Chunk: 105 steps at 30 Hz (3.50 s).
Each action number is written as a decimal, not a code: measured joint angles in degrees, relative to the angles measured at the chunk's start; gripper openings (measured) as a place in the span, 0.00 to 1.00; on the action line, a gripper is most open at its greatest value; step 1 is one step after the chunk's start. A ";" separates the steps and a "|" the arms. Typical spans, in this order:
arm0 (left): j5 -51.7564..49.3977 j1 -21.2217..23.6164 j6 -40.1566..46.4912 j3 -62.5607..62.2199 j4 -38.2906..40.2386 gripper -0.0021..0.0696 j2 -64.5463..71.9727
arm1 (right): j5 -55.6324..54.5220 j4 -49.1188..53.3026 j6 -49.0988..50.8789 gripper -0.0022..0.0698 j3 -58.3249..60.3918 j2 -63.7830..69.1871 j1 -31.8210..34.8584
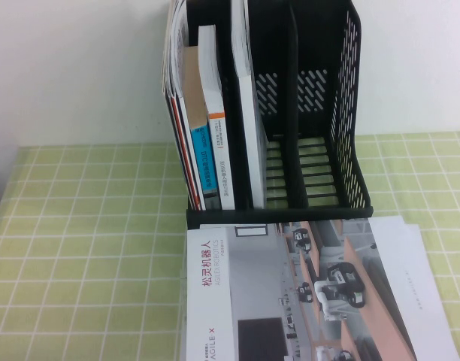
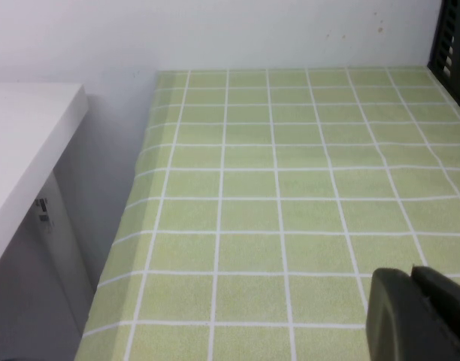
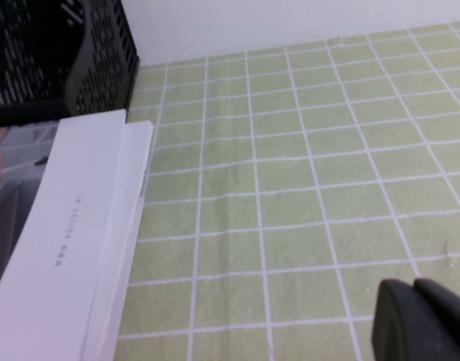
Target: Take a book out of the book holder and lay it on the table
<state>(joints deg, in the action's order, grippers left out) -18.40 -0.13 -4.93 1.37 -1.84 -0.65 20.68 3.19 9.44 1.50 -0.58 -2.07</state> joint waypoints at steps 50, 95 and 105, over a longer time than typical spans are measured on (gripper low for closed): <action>22.97 0.00 -27.30 -27.93 -4.85 0.03 7.62 | -33.37 -1.33 18.00 0.03 -30.01 2.87 0.00; -10.89 -26.03 31.44 -77.16 23.69 0.03 76.59 | 21.21 -69.90 -81.32 0.03 -43.34 52.09 -8.62; -14.49 -25.43 36.36 -86.65 26.58 0.03 89.47 | 19.42 -70.91 -82.38 0.09 -43.34 52.09 -8.62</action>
<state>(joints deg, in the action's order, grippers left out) -32.88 -25.56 31.43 -85.28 24.74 88.83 40.10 -67.72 -72.93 -41.84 51.51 -10.69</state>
